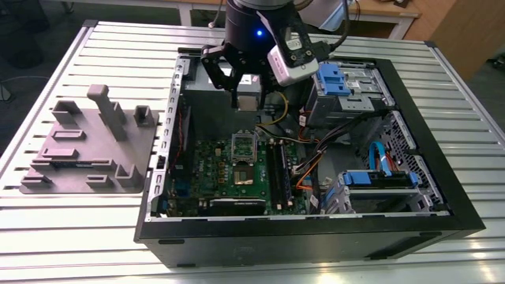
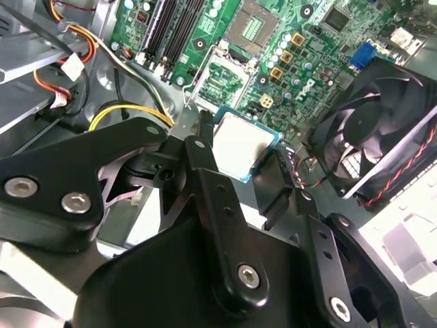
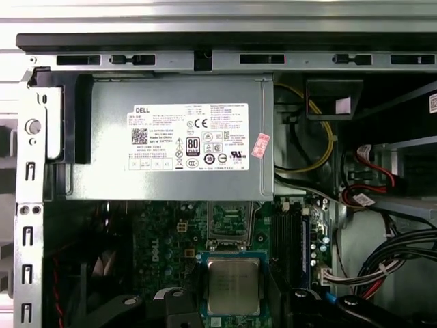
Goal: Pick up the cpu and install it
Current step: 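Place the cpu into insertion slot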
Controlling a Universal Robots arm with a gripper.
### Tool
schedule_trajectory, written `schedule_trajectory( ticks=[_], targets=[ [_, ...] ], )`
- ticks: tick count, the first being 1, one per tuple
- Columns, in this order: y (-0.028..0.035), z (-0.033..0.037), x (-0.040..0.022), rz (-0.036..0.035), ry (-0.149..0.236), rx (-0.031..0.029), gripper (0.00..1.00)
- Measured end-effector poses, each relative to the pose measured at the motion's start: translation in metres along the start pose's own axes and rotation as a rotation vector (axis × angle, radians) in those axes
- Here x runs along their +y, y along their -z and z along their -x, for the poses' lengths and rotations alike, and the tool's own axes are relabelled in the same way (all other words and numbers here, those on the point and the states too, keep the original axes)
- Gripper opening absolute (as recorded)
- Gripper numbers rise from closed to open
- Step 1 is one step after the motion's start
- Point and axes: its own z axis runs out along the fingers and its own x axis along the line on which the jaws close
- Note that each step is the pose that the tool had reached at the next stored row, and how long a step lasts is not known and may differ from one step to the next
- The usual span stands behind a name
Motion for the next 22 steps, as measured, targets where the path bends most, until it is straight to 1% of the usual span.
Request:
schedule_trajectory(
  ticks=[2,8,22],
  targets=[
    [-0.001,0.0,-0.0012,0.0003,-0.003,-0.0002,0.47],
    [-0.0032,0.0001,-0.0017,0.0,-0.015,-0.0005,0.47],
    [-0.0069,0.0001,-0.0018,0.0,-0.017,-0.0005,0.47]
  ],
)
